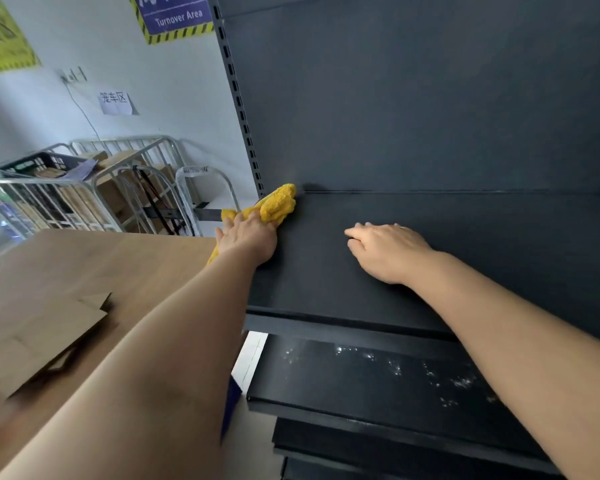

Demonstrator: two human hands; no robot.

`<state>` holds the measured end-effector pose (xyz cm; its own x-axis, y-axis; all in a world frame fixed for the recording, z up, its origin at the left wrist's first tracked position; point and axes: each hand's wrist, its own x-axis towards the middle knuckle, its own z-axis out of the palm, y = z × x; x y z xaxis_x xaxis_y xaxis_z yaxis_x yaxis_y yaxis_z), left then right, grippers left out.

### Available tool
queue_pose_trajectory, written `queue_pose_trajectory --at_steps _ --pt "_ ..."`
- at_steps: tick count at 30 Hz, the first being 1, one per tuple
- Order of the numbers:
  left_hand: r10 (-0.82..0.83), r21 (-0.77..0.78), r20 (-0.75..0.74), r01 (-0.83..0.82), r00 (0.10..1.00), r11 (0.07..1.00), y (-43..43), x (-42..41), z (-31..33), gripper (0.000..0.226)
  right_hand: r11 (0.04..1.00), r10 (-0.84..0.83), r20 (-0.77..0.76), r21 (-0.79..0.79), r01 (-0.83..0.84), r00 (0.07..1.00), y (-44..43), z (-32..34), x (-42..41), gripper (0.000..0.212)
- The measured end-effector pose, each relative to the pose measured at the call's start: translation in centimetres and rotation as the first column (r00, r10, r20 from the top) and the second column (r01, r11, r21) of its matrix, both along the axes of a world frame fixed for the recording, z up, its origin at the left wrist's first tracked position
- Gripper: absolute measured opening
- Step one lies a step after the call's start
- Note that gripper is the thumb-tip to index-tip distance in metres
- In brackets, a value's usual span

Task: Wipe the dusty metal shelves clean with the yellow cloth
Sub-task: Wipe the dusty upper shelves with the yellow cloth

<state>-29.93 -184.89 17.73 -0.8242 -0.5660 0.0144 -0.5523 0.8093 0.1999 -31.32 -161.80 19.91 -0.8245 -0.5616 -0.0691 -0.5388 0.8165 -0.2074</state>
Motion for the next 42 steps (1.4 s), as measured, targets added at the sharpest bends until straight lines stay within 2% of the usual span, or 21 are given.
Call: queue_pose_trajectory --at_steps 7,14,21,29,42 --pt "0.030 -0.024 -0.002 -0.030 1.000 0.999 1.9 4.5 0.3 0.056 0.996 0.046 -0.145 -0.071 -0.057 0.988 4.2 0.4 2.9 0.038" --pt "0.071 -0.003 -0.007 -0.071 0.997 0.997 6.4 7.5 0.6 0.055 0.996 0.027 -0.151 -0.076 -0.039 0.988 10.3 -0.6 5.9 0.039" --pt "0.037 -0.017 -0.024 -0.037 0.999 0.999 13.8 8.7 0.5 0.053 0.996 -0.014 -0.148 -0.094 0.000 0.989 16.2 -0.9 8.3 0.040" --pt "-0.070 -0.018 -0.003 0.070 0.998 0.997 22.4 7.9 0.6 0.056 0.989 -0.124 -0.154 -0.100 0.109 0.980 23.2 -1.4 9.9 0.035" --pt "-0.184 -0.003 0.043 0.184 0.982 0.983 33.9 5.7 0.8 0.060 0.943 -0.326 -0.187 -0.126 0.307 0.926 34.0 -2.1 10.5 0.044"
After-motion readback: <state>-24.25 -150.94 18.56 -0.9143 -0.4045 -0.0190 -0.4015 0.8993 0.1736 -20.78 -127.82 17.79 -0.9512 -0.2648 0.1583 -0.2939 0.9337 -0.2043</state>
